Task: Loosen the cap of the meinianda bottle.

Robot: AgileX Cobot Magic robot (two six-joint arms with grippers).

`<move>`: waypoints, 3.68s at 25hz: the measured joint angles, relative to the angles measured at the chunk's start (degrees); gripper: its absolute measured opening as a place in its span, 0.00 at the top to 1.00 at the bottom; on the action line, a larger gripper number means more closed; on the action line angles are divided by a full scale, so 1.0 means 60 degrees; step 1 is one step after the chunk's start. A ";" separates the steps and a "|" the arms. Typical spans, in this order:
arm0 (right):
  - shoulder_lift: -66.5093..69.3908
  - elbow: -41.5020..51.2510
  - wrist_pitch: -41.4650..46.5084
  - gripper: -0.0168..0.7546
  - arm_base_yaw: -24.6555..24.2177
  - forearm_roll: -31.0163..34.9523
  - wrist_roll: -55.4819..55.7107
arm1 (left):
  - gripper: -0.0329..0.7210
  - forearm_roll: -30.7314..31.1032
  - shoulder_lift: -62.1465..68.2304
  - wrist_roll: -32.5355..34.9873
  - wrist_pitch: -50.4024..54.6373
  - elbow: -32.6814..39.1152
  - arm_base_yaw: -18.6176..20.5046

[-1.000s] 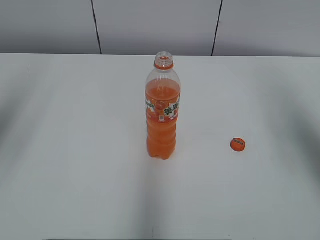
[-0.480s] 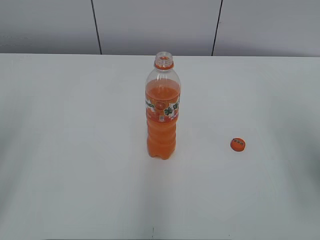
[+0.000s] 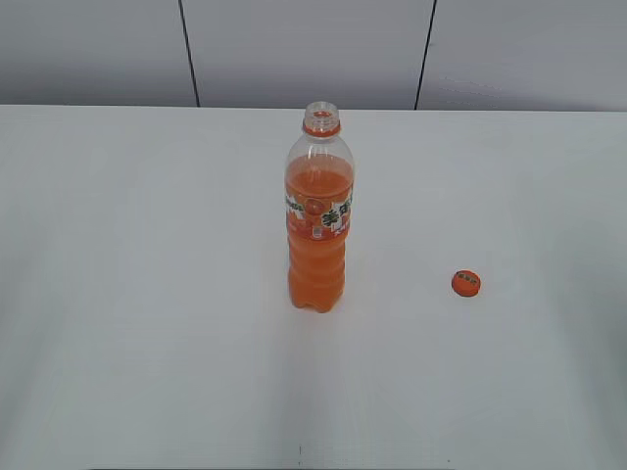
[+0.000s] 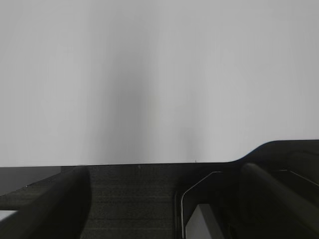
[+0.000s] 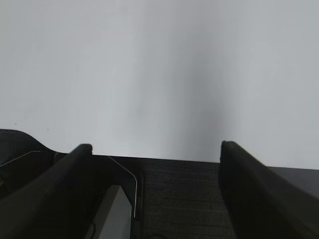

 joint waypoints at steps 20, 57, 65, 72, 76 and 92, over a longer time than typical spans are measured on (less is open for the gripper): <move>-0.1069 0.1389 0.0178 0.22 0.0000 0.0196 0.0019 | 0.34 -0.0403 -0.3846 0.0000 -0.0696 0.0392 0.0000; -0.7519 0.1459 0.0155 0.22 0.0000 -0.0113 0.0105 | 0.34 -0.0473 -0.5979 0.0000 -0.0611 0.0482 0.0000; -0.7519 0.1466 0.0155 0.22 0.0000 -0.0108 0.0177 | 0.34 -0.0473 -0.5979 0.0000 -0.0611 0.0482 0.0000; -0.7519 0.1466 0.0155 0.22 0.0000 -0.0115 0.0189 | 0.34 -0.0473 -0.5979 0.0000 -0.0611 0.0482 0.0000; -0.7519 0.1466 0.0155 0.22 0.0000 -0.0115 0.0201 | 0.34 -0.0473 -0.5979 0.0000 -0.0611 0.0482 0.0000; -0.7519 0.1466 0.0155 0.22 0.0000 -0.0115 0.0205 | 0.35 -0.0473 -0.5979 0.0000 -0.0611 0.0482 0.0000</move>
